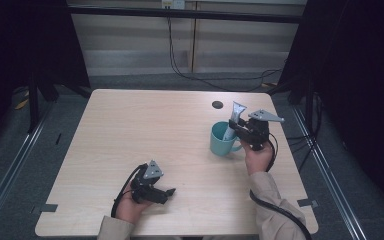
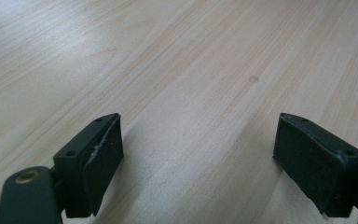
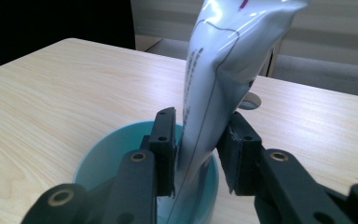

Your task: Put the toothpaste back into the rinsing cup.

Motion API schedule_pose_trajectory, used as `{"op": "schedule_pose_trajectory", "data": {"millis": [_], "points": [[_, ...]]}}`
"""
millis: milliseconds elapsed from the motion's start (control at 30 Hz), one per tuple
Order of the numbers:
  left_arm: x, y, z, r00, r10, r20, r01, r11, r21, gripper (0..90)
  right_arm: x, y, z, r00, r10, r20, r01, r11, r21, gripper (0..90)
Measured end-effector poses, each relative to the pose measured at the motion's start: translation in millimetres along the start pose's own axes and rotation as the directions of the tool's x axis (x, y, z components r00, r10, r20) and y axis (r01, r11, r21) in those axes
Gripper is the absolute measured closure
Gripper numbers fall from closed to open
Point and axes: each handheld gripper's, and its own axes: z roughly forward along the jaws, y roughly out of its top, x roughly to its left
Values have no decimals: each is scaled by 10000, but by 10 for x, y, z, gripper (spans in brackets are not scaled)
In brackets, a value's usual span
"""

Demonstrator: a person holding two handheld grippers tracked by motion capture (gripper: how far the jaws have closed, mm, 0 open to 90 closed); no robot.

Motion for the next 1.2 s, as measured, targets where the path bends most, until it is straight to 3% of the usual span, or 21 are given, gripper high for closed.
{"op": "schedule_pose_trajectory", "data": {"millis": [367,733,1200], "points": [[-2,-1,0,10000,-24,11,24,10000,-3,156,-31,-27,-33,9996,279,-60,-279,9996,11,606],[-1,-1,-3,10000,16,-18,-16,10000,12,158,11,-6,-51,9991,421,-10,-421,9991,45,452],[-2,-1,-4,10000,24,-32,-24,10000,15,159,-46,-25,-82,9969,791,-46,-789,9962,379,261]]}}
